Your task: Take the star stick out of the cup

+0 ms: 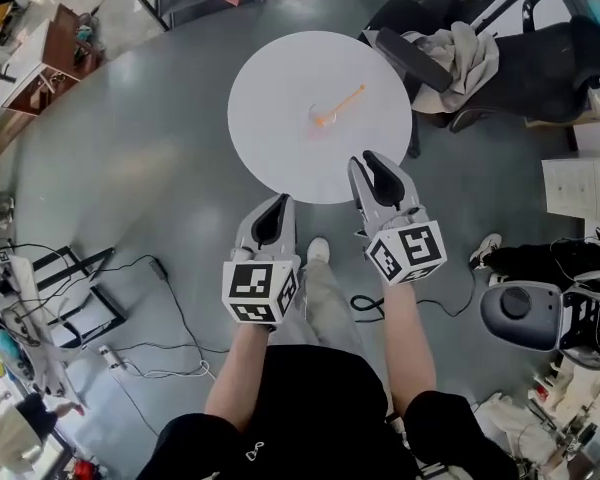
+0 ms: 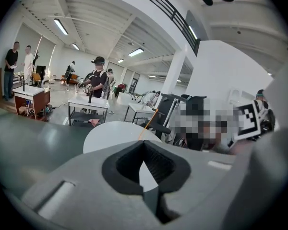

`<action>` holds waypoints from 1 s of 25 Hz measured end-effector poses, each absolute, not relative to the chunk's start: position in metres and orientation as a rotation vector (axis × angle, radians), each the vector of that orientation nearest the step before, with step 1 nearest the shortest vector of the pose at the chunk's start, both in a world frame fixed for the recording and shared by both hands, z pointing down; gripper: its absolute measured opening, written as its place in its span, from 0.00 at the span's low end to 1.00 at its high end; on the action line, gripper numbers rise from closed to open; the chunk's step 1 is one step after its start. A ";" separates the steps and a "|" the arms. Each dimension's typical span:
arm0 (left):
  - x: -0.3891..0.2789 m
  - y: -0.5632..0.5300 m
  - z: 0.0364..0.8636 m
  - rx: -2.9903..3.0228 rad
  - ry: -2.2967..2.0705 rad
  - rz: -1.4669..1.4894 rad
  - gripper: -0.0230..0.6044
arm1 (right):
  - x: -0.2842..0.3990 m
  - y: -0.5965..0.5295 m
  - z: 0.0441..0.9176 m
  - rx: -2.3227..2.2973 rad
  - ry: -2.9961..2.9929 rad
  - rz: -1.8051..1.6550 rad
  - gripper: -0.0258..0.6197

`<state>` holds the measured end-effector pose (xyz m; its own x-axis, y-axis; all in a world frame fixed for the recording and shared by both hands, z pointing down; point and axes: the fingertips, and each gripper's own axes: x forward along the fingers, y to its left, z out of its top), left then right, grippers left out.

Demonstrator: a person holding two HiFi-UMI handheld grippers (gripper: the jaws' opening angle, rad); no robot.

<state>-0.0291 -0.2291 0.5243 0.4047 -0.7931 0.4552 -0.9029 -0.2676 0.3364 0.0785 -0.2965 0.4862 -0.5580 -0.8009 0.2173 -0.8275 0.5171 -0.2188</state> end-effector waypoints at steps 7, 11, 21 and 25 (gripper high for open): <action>-0.024 -0.229 0.540 2.084 -1.424 0.280 0.04 | 0.073 -0.344 0.513 1.393 -2.617 0.460 0.28; -0.024 -0.231 0.544 2.072 -1.415 0.286 0.04 | 0.070 -0.365 0.526 1.380 -2.599 0.476 0.31; -0.039 -0.231 0.565 1.996 -1.438 0.307 0.04 | 0.068 -0.408 0.571 1.373 -2.535 0.555 0.33; -0.044 -0.233 0.567 1.985 -1.450 0.309 0.04 | 0.063 -0.419 0.583 1.367 -2.525 0.597 0.31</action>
